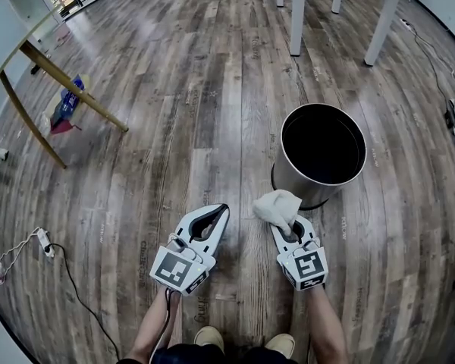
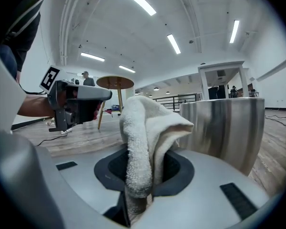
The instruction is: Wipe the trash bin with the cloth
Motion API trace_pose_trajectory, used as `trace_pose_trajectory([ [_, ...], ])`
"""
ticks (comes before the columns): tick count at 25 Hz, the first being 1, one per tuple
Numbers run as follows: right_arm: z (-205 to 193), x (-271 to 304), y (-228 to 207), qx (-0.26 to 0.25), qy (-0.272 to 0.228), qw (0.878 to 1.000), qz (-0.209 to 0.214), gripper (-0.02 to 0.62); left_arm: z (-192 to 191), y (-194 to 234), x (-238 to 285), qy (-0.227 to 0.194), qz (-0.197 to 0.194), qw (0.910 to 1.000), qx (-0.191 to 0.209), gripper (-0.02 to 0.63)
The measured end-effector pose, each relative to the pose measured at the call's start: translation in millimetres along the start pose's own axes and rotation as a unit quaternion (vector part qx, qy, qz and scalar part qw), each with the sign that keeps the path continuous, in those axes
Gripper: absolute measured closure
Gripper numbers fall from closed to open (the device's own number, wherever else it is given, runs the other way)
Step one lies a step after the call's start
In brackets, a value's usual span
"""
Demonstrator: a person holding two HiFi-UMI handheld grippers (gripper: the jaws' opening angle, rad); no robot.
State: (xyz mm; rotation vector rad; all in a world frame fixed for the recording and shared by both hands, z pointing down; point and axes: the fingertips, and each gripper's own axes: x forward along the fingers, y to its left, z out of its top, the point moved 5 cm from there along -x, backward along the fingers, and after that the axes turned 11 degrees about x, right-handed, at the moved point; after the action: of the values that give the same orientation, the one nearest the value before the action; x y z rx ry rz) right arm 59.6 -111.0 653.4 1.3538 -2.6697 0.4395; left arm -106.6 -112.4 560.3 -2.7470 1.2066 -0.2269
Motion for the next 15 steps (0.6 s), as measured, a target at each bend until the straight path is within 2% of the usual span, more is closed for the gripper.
trace_pose_trajectory([
  [4, -4.0, 17.0, -13.1, -0.007, 0.016, 0.999, -0.026, 0.512, -2.2, -1.1, -0.3, 0.003, -0.002, 1.0, -0.001, 0.606],
  [9, -8.1, 33.0, -34.7, 0.015, 0.025, 0.997, -0.068, 0.512, -4.0, -0.6, -2.1, 0.005, -0.003, 1.0, -0.002, 0.606],
  [15, -8.5, 27.4, -48.3, 0.015, 0.021, 0.996, -0.089, 0.512, -5.8, 0.8, -5.1, 0.006, 0.0, 1.0, -0.002, 0.606],
])
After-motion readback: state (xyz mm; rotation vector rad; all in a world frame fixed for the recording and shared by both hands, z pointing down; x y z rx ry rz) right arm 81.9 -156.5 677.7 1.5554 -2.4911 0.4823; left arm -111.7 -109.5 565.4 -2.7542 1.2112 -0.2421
